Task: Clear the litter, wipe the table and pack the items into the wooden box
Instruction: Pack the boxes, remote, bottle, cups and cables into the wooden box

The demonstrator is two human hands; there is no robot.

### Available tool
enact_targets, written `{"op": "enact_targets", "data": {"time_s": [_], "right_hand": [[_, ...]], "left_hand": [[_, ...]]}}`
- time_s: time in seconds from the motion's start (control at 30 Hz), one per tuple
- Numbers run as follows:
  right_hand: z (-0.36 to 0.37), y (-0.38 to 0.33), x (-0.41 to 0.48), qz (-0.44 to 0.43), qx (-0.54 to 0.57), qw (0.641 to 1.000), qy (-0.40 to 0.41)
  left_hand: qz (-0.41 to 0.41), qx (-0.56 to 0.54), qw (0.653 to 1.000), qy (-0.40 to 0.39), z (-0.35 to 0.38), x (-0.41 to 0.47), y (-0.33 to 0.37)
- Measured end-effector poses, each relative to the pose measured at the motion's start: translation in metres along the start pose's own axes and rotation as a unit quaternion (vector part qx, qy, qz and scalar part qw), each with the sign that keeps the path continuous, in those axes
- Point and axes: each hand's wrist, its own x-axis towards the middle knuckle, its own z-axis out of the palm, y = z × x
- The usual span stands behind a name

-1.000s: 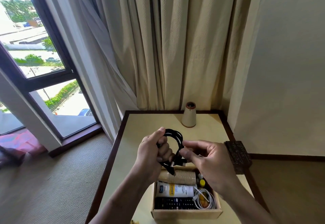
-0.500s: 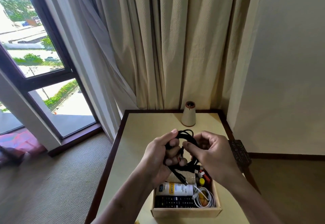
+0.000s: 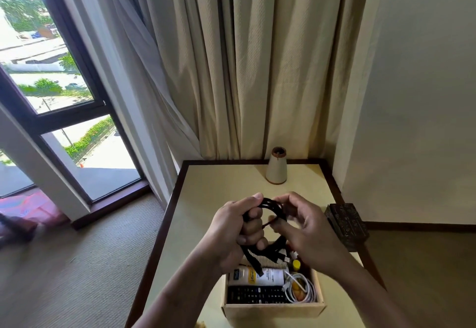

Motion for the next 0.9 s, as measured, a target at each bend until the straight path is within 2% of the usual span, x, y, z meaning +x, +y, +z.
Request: {"op": "enact_targets", "data": {"time_s": [0.2,0.27,0.33,0.4,0.5,0.67,0.77,0.83,0.9], "right_hand": [[-0.011,0.008,-0.001,0.072,0.208,0.971,-0.097],[-0.007,0.011,-0.002,0.095,0.249,0.959,-0.092],[0.000,0.010,-0.003,0.082,0.187,0.978,-0.032],[0.008,0.010,-0.004,0.038,0.065,0.996,0.042],[0.013,0.010,-0.004,-0.017,-0.050,0.993,0.109],[-0.006,-0.001,-0.002,0.064,0.042,0.996,-0.037],[-0.030,-0.004,0.001,0.142,0.114,0.972,-0.148],[-0.036,-0.006,0.002,0.175,0.107,0.966,-0.156],[-0.034,-0.007,0.002,0.194,0.061,0.972,-0.114]], "left_hand": [[-0.035,-0.043,0.998,0.008,0.000,0.000,0.002],[-0.037,-0.047,0.998,0.011,0.001,0.000,0.003],[-0.042,-0.042,0.998,0.006,0.002,0.001,0.003],[-0.051,-0.035,0.998,0.005,0.003,0.002,0.001],[-0.055,-0.027,0.998,0.005,0.006,0.005,0.000],[-0.051,-0.033,0.998,0.008,-0.002,0.005,0.002],[-0.041,-0.043,0.998,0.021,-0.010,0.006,0.003],[-0.029,-0.022,0.999,0.031,-0.011,0.007,0.001],[-0.007,0.017,0.999,0.030,-0.010,0.008,-0.002]]}}
